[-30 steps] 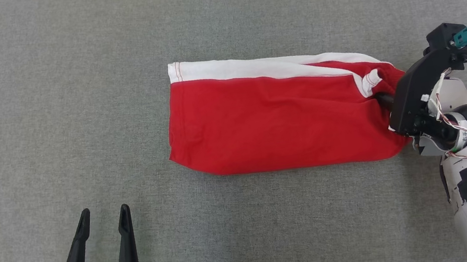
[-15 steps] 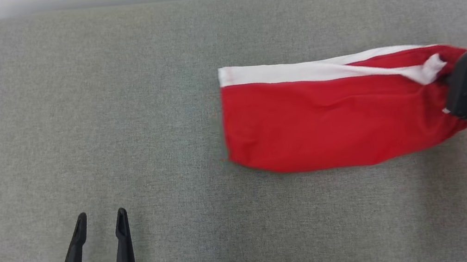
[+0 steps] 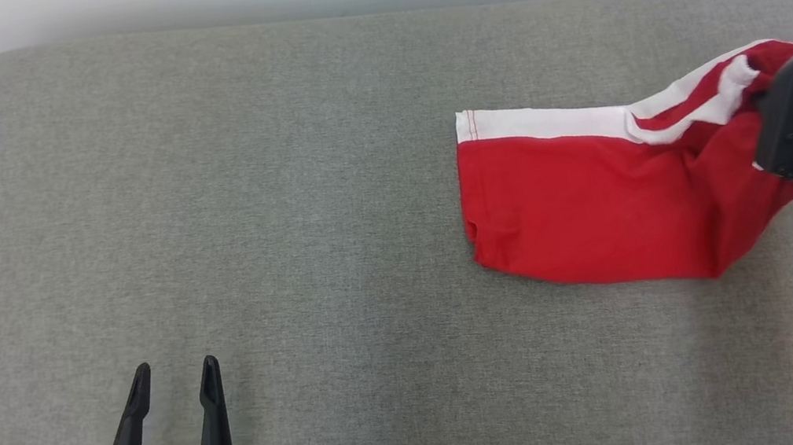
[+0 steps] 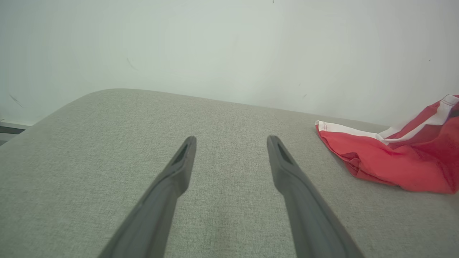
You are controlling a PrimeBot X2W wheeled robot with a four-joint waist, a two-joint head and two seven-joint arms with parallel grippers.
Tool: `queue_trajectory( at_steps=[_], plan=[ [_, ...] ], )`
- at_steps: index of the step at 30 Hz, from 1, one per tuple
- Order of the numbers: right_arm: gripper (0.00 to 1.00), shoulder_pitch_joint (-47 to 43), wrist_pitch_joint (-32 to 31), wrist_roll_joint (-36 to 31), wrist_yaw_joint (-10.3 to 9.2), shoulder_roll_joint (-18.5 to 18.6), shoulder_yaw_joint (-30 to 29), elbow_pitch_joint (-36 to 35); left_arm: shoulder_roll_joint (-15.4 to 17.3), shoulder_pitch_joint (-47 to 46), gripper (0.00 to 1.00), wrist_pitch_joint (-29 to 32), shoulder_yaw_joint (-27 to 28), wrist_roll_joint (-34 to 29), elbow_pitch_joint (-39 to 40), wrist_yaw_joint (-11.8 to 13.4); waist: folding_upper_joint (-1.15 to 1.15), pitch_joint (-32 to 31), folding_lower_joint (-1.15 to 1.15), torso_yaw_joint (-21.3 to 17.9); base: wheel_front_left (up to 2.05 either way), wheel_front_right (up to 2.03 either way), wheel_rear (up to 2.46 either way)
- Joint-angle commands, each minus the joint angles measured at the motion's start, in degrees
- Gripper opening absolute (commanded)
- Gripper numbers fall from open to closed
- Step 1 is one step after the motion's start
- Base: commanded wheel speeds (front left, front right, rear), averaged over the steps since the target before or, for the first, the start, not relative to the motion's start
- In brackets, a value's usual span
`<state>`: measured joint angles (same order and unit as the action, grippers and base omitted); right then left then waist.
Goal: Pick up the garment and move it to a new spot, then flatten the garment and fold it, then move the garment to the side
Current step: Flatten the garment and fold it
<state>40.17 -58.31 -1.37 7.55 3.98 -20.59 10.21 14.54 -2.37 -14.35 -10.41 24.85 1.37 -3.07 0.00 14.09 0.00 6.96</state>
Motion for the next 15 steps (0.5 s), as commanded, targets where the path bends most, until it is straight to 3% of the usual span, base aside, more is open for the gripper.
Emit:
queue_trajectory(
  at_steps=[1,15],
  plan=[
    [0.00,0.1,0.2,0.5,-0.12,-0.4,0.8,0.0,0.1,0.0,1.00,-0.3,0.1,-0.1,0.1,-0.2,0.00,-0.3,0.00,0.4,0.00,0.00,0.00],
    [0.00,3.3,5.7,10.1,-0.12,-1.1,10.1,13.4,-0.7,-0.7,1.00,-0.6,-2.0,0.4,-1.5,-1.2,0.00,0.7,0.00,5.6,0.00,0.00,0.00]
  ],
)
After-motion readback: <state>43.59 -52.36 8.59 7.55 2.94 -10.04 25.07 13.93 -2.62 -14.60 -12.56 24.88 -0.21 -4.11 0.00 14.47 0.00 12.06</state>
